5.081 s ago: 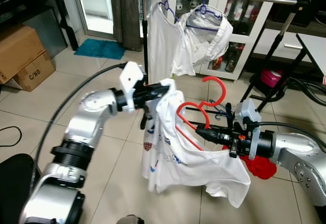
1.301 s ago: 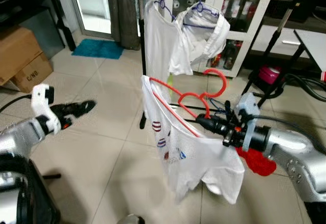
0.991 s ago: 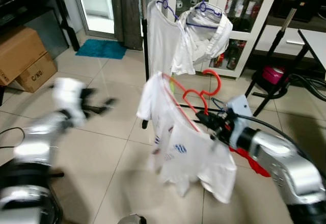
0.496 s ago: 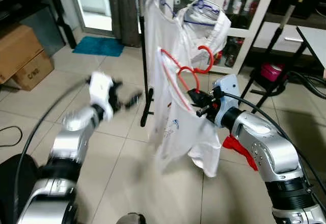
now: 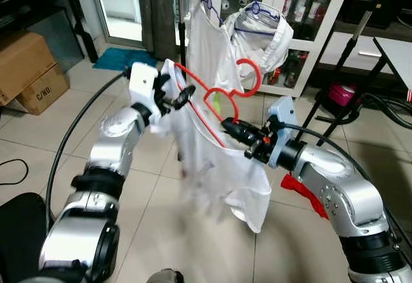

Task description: Hang hanger

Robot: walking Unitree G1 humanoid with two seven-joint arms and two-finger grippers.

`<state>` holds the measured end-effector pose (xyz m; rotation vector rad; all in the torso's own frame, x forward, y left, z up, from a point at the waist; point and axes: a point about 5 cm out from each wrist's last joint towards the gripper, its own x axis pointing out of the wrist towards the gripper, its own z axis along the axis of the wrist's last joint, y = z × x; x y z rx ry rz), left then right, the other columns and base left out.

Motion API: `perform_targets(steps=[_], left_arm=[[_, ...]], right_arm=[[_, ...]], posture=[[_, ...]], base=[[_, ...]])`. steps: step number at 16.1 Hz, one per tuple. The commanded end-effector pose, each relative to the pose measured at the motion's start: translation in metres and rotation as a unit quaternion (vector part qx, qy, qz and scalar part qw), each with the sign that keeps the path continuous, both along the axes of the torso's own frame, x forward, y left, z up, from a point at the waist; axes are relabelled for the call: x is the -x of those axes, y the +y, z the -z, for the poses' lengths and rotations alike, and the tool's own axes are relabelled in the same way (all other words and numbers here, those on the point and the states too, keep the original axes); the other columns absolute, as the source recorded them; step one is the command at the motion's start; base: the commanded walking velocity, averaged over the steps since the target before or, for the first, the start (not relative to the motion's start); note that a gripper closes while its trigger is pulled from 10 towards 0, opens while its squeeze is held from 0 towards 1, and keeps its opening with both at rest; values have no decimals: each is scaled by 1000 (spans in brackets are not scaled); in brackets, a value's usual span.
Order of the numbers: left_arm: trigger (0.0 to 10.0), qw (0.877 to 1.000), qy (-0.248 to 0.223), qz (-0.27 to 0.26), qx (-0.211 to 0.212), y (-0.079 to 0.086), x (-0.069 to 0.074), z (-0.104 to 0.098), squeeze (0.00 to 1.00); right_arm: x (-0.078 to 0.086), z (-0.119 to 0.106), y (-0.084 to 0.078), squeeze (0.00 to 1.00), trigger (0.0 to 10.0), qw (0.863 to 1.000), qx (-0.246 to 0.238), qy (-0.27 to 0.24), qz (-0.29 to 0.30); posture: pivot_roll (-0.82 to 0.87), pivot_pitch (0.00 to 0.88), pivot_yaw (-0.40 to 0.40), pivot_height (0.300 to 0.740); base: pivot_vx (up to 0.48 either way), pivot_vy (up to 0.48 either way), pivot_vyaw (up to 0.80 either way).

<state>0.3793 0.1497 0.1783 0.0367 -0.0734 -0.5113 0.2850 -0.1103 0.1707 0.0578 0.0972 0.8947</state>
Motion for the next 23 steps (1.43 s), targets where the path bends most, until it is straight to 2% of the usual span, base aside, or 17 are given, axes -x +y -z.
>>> perform_targets(steps=[1,5,23], left_arm=[[0,1000,-15,-7,-5,-3,-4,-6,0],[0,1000,-25,0,-4,-9,-5,-7,0],[0,999,-31,-37,-18,-2,-9,-2,0]], right_arm=[[4,-9,2,0,10000,1000,-10,-17,-18],[5,-9,1,0,10000,999,-13,-16,-24],[7,-8,0,0,10000,999,-25,-8,-45]], posture=[[-140,0,14,740],[-141,0,14,740],[-133,0,1,740]], base=[[0,0,0],[0,0,0],[0,0,0]])
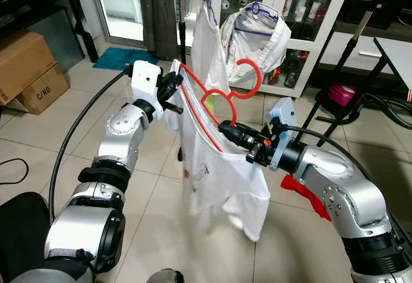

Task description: Hang hanger

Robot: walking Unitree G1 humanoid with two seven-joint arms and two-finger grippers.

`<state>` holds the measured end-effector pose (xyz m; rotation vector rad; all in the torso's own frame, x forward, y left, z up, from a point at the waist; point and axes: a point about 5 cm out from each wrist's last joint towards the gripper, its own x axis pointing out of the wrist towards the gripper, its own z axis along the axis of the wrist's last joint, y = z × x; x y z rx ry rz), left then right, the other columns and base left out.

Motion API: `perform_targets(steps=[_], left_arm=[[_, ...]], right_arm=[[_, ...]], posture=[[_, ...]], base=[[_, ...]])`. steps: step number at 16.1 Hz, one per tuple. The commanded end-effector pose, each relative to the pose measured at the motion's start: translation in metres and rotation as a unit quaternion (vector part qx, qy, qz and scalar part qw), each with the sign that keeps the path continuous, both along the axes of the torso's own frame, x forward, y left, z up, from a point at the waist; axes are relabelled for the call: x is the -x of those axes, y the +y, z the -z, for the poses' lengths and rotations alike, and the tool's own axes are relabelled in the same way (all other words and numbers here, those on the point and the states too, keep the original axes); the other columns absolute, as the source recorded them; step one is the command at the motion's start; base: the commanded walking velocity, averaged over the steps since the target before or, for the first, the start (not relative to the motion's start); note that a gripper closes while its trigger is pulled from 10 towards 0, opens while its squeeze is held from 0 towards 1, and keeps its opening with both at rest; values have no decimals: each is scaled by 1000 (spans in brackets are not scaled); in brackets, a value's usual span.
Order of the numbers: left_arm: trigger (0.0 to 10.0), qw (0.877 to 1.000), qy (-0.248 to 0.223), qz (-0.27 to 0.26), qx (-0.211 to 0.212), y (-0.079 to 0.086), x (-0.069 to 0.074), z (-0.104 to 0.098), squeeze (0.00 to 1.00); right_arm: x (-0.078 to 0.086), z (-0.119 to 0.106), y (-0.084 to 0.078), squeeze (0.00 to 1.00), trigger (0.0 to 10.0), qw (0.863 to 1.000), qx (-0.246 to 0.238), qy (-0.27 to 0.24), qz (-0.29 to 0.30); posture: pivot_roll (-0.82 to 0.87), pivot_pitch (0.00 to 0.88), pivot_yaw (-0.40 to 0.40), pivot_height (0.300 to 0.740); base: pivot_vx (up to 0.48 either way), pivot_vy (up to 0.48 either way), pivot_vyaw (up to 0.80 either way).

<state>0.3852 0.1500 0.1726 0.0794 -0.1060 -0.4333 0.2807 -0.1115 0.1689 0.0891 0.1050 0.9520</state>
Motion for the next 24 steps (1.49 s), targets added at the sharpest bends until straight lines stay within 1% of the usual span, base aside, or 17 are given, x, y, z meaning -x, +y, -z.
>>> perform_targets(steps=[1,4,6,7,8,9,10,13,16,17,19,21,23,24], left_arm=[[0,1000,-10,3,-5,-3,-3,-7,0],[0,1000,-14,-6,-8,-4,-3,-7,0],[0,1000,-22,-8,-18,-6,-3,-8,0],[0,999,-25,-6,-20,-7,-3,-9,0],[0,999,-27,-1,-22,-9,-2,-10,0],[0,999,-27,3,-25,-10,-1,-9,0],[0,999,-23,5,-27,-10,-1,-7,0],[0,999,-13,8,-40,-10,1,1,0],[0,999,-23,11,-46,-10,1,-2,0],[0,998,-31,27,-44,-14,1,-6,0],[0,997,-36,52,-47,-21,3,-7,0],[0,995,-33,78,-56,-28,8,-5,0],[0,992,-16,91,-81,-30,13,4,0],[0,991,-4,77,-107,-26,14,11,0]], right_arm=[[2,-9,1,0,10000,1000,-12,-17,-15],[1,-8,0,0,10000,1000,-13,-16,-5],[-2,-4,-2,0,10000,1000,-3,-6,14],[-3,-2,-2,0,10000,1000,13,-5,18],[-3,4,-4,0,10000,999,43,-2,23],[-3,8,-5,0,10000,998,63,2,26],[-3,12,-6,0,10000,997,74,6,28],[-3,13,-7,0,10000,996,84,9,27],[-1,17,-6,0,10000,994,106,8,14],[1,19,-3,0,10000,994,112,12,5],[1,21,-2,0,10000,993,115,17,7],[-3,21,-4,0,10000,993,112,20,28],[-8,18,-4,0,10000,995,89,22,49],[-9,16,-4,0,10000,995,79,23,54]], posture=[[-133,0,1,740],[-135,0,8,740],[-137,0,10,740],[-137,0,11,740],[-137,0,11,740],[-136,0,9,740],[-136,0,9,740],[-137,0,6,740],[-134,0,4,740],[-132,0,4,740],[-132,0,6,740],[-130,0,10,740],[-129,0,16,740],[-128,0,20,740]], base=[[0,0,0],[0,0,0],[0,0,0],[0,0,0],[0,0,0],[0,0,0],[0,0,0],[0,0,0],[0,0,0],[0,0,0],[0,0,0],[0,0,0],[0,0,0],[0,0,0]])
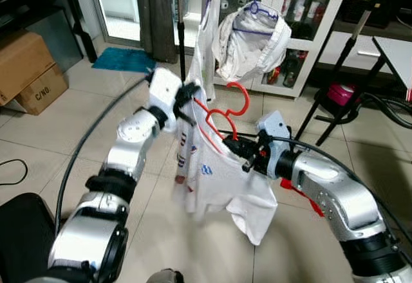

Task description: Hang hanger

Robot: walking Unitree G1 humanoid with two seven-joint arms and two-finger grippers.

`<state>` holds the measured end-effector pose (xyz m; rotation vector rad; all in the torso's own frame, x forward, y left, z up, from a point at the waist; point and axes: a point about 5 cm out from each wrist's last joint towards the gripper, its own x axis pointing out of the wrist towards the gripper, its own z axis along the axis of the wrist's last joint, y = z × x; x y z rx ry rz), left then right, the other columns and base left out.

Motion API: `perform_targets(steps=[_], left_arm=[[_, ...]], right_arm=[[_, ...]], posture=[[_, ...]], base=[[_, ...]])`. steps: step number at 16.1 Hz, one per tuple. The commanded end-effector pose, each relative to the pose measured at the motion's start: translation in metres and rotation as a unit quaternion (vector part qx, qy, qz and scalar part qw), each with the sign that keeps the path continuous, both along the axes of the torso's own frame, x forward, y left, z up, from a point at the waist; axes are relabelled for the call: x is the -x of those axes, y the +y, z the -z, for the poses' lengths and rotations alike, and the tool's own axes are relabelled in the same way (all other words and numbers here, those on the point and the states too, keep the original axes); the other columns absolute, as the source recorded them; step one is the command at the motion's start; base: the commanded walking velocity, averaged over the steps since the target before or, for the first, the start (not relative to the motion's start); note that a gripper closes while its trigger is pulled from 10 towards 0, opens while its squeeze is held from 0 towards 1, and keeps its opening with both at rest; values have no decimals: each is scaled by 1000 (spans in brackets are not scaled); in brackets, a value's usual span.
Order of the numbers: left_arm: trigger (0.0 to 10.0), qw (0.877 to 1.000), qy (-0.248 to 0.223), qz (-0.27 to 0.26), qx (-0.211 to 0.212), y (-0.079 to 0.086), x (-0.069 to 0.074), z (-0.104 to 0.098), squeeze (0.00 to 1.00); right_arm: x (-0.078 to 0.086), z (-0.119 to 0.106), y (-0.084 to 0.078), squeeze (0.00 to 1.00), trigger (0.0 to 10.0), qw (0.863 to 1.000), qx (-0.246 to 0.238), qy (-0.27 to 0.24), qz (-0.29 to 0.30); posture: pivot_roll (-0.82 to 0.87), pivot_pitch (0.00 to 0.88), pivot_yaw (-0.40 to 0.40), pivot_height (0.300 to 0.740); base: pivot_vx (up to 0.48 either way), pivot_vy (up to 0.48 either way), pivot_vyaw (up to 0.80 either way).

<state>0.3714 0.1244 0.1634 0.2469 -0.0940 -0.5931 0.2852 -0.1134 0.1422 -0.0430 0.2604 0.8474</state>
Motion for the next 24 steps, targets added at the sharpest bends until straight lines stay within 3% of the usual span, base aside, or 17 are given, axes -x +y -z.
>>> perform_targets(steps=[1,4,15,16,17,18,24], left_arm=[[0,999,8,-22,-31,5,0,4,0],[0,999,13,-38,-22,10,2,4,0],[0,1000,18,-17,2,-1,17,-2,0],[5529,999,22,-23,1,0,18,-1,0],[10000,999,38,-16,15,-1,19,2,0],[10000,999,39,-13,17,0,20,3,1000],[10000,993,91,31,75,8,43,16,1000]], right_arm=[[-4,-11,-2,0,10000,1000,-19,-17,11],[-4,-11,-2,0,10000,999,-27,-15,14],[-11,-11,-5,0,10000,998,-32,-20,47],[-11,-11,-6,0,10000,998,-31,-20,49],[-12,-11,-6,0,10000,998,-30,-20,51],[-12,-11,-6,0,10000,998,-30,-18,54],[-8,3,-18,0,10000,994,-27,8,109]], posture=[[-126,0,20,740],[-121,0,20,740],[-128,0,41,740],[-129,0,40,740],[-139,0,43,740],[-146,0,47,740],[-112,0,42,740]], base=[[0,0,0],[0,0,0],[0,0,0],[0,0,0],[0,0,0],[0,0,0],[0,0,0]])
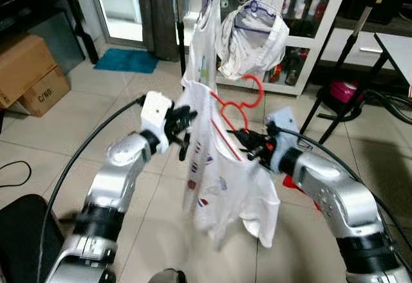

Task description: Hang hanger

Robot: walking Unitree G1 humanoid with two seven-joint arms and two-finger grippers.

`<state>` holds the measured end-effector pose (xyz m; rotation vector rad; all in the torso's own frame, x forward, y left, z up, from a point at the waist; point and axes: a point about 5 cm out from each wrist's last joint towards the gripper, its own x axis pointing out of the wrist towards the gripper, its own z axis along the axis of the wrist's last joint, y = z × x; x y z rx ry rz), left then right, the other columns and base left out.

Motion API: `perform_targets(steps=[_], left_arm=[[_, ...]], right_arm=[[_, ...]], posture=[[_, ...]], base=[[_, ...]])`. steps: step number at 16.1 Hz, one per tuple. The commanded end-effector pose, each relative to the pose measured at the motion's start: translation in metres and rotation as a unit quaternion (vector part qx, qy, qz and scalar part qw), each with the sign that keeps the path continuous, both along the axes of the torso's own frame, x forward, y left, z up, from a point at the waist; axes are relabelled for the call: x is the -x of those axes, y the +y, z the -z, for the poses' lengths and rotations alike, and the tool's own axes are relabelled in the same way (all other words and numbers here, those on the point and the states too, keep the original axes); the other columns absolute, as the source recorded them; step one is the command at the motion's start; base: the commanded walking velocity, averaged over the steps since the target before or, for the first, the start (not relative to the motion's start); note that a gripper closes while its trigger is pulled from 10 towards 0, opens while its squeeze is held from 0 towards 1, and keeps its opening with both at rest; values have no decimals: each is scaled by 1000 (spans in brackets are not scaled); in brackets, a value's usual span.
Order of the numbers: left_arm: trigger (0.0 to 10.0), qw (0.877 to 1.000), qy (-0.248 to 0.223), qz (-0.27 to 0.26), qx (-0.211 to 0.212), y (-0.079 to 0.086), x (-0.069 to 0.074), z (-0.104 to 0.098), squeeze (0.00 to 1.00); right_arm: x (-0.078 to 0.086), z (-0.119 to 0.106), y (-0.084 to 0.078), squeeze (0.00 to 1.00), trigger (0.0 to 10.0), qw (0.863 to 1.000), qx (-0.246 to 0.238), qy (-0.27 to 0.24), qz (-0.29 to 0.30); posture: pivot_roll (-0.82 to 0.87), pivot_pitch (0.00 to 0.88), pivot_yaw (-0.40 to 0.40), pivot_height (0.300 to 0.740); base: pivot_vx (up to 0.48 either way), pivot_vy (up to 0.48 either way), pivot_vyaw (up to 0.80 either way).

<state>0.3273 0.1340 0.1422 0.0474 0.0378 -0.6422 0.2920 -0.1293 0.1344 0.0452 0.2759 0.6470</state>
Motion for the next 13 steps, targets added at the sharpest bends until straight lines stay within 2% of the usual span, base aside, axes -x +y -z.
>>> perform_targets(steps=[1,2,3,4,5,6,8,10,11,13], left_arm=[[10000,1000,-9,-4,7,2,3,-5,1000],[10000,998,-2,-57,14,12,4,-2,1000],[10000,997,-5,-79,25,17,6,-2,604],[10000,992,-5,-117,41,25,12,0,63],[10000,988,-1,-146,43,31,17,5,27],[10000,988,-3,-153,39,32,18,8,27],[10000,986,-10,-165,19,33,24,15,35],[10000,982,-5,-191,-6,35,27,21,39],[10000,981,-9,-192,-19,33,29,22,35],[10000,982,-17,-185,-37,29,30,21,31]], right_arm=[[-2,0,-5,0,10000,1000,4,-15,24],[-6,5,-9,0,10000,997,6,-20,71],[-8,7,-11,0,10000,995,0,-17,94],[-10,11,-17,0,10000,990,12,-22,139],[-8,15,-22,0,10000,984,44,-25,168],[-7,16,-23,0,10000,983,53,-30,174],[1,18,-25,0,10000,977,49,-44,201],[8,22,-29,0,10000,968,33,-47,245],[7,23,-32,0,10000,962,26,-44,267],[3,31,-34,0,10000,960,27,-26,279]], posture=[[-98,0,27,740],[-96,0,22,740],[-104,0,24,740],[-134,0,38,740],[-147,0,46,740],[-163,0,53,740],[-178,0,53,740],[-160,0,40,740],[-138,0,22,740],[-122,0,5,740]], base=[[0,0,0],[0,0,0],[0,0,0],[0,0,0],[0,0,0],[0,0,0],[0,0,0],[0,-448,0],[0,-480,0],[0,-480,0]])
